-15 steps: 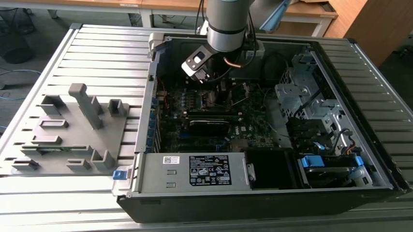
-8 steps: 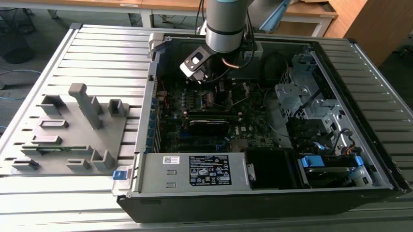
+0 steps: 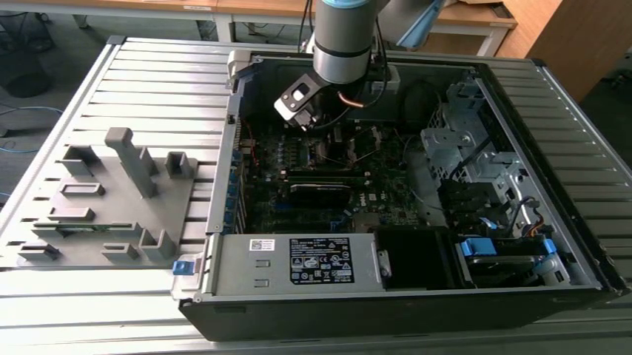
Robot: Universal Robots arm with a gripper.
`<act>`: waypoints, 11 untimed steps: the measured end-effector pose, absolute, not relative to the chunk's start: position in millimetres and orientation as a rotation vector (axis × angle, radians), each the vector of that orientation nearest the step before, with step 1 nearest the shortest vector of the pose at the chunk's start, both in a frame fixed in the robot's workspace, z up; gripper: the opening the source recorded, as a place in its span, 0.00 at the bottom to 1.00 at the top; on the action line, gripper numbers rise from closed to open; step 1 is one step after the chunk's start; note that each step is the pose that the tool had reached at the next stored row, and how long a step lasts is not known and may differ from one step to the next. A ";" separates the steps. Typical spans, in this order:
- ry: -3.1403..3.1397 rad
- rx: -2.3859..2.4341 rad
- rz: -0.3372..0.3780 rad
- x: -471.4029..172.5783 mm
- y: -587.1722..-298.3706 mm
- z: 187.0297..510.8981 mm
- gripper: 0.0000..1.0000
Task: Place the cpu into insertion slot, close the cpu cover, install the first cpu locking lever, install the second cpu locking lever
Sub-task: 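Place the cpu into insertion slot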
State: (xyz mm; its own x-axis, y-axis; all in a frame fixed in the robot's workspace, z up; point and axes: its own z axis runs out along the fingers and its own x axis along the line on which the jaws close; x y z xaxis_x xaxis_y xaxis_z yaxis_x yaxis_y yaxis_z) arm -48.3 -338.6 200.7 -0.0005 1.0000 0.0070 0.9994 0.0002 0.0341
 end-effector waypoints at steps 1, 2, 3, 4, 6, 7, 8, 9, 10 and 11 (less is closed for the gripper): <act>2.208 2.208 0.046 -48.3 -337.8 200.5 0.54; 2.208 2.208 0.046 -48.3 -337.4 200.3 0.54; 2.207 2.208 0.046 -48.2 -337.3 199.9 0.54; 2.206 2.210 0.046 -48.2 -337.3 199.0 0.54; 2.204 2.212 0.046 -48.3 -337.3 196.9 0.54; 2.203 2.213 0.046 -48.3 -337.3 196.5 0.54; 2.202 2.213 0.045 -48.3 -337.3 196.3 0.54; 2.198 2.218 0.046 -48.3 -337.3 195.8 0.54; 2.178 2.236 0.045 -48.3 -337.3 194.8 0.54; 2.174 2.241 0.045 -48.3 -337.3 194.6 0.54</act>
State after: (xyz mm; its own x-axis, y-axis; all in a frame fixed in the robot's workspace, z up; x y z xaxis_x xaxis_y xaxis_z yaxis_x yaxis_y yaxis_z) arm -48.3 -337.3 194.6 0.0303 0.9995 0.0072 0.9990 -0.0305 0.0340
